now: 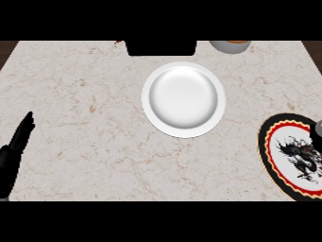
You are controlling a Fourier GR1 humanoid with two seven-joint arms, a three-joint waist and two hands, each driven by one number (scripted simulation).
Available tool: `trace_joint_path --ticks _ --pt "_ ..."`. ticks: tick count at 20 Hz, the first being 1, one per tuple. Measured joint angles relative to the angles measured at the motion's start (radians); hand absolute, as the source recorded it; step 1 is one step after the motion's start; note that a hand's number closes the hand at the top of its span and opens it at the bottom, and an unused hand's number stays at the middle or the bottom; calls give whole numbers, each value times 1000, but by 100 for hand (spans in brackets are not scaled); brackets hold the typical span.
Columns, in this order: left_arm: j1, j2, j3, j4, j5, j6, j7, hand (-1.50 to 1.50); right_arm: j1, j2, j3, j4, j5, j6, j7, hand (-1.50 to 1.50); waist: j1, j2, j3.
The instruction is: Pick the can from the plate and place it in the plate
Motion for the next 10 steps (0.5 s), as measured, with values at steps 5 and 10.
trace_joint_path --ticks 5,10 --pt "-13 0 4 9 -9 0 -3 0 -39 41 83 -204 -17 78 56 150 7 2 0" --pt "-20 -10 -3 15 -21 -4 -7 0 -177 99 198 -276 19 175 176 150 18 5 0"
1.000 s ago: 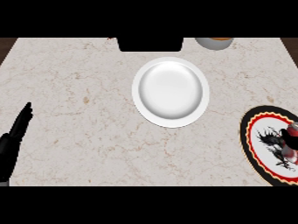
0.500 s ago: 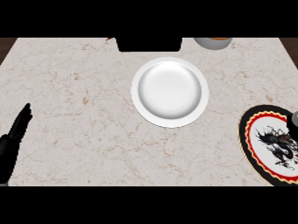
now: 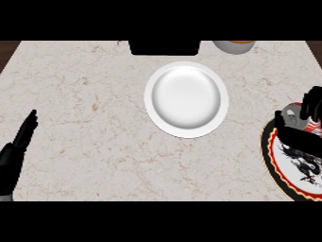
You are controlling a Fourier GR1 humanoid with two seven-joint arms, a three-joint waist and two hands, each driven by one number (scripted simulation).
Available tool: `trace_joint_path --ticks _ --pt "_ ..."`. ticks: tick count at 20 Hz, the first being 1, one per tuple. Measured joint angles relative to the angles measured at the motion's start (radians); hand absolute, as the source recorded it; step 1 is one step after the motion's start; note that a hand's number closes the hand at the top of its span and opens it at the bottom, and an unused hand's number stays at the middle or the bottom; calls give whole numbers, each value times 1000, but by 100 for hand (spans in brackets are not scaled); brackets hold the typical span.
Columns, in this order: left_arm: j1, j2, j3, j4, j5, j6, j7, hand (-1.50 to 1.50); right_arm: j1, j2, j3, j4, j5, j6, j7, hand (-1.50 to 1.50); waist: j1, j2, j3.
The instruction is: Pick the can from the plate and place it in the plate
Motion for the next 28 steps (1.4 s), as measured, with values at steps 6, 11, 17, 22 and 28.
trace_joint_path --ticks 6,11,17,22,28 --pt "9 -5 2 -35 -4 -13 20 0 -195 127 108 106 63 24 102 150 7 2 1" --pt "3 -15 3 -14 -12 -17 10 0 -354 224 109 308 77 -3 132 150 9 3 1" --pt "-20 -7 17 1 -13 -28 9 0 -498 312 92 629 87 -70 109 150 16 6 1" --pt "-36 -24 10 21 -28 -20 5 0 -619 345 67 906 58 -152 60 150 20 8 1" --pt "-50 -29 7 6 -30 -26 21 0 -671 356 41 1120 -78 -316 24 -150 30 10 2"
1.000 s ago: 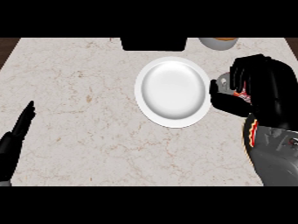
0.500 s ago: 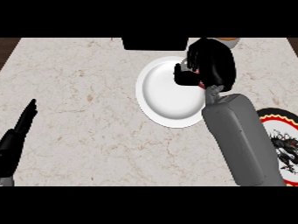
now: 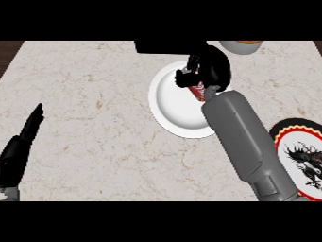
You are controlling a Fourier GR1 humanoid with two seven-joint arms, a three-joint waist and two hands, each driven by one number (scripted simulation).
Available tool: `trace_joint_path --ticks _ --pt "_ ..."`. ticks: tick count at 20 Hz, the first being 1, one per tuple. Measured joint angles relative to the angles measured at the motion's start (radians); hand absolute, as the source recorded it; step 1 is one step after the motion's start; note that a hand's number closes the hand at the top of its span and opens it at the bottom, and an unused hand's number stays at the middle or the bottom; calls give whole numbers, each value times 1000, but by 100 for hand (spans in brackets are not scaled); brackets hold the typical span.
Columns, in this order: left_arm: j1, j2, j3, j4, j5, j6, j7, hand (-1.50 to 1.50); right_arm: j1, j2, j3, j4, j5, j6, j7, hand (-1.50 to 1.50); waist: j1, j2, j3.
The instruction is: Pick the can from the plate and place it in the plate
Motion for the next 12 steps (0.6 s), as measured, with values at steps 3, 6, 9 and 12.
trace_joint_path --ticks 3,6,9,12 --pt "-4 2 1 9 0 -8 -11 0 -28 2 1 134 -55 -101 -10 -150 6 2 0" --pt "-1 -2 2 -9 -1 -8 1 0 -76 2 5 247 -115 -184 -51 -150 7 2 0" --pt "20 1 8 -19 -1 -12 -7 0 -82 3 -6 274 -163 -263 -121 -150 4 0 0" --pt "29 -9 2 -16 -12 -3 -14 0 -67 3 -28 249 -215 -362 -179 -150 -2 -1 0"
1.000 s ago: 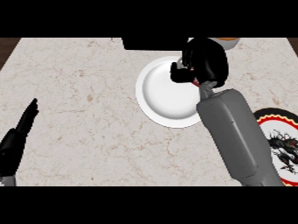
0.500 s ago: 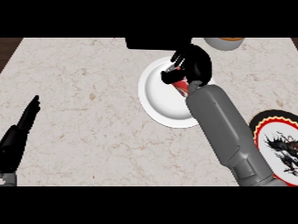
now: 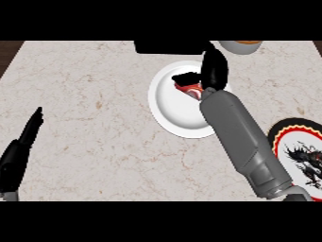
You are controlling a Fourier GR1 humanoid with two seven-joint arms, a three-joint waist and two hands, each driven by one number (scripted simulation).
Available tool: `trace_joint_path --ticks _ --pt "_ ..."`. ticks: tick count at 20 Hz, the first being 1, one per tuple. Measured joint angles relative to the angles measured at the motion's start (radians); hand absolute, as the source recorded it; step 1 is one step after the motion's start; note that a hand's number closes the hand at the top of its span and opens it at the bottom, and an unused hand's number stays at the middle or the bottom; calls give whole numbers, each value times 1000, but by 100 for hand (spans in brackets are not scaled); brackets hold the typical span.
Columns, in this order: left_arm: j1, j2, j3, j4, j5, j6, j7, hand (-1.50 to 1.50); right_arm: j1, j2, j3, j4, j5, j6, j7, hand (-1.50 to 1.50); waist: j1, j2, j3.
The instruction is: Pick the can from the plate and place it in the plate
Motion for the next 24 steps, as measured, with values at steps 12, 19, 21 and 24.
trace_joint_path --ticks 12,19,21,24 --pt "33 2 32 -18 11 -1 8 0 240 -58 -157 -333 -224 -80 -195 -150 -43 -12 0" --pt "40 -4 39 12 0 2 -31 0 498 -166 -232 -568 -403 100 -380 -150 -43 -10 0" --pt "24 1 46 14 5 -6 -21 0 561 -197 -249 -617 -436 149 -414 -150 -42 -10 0" --pt "31 3 50 7 7 -18 -27 0 631 -240 -286 -638 -488 218 -471 -150 -38 -9 0"
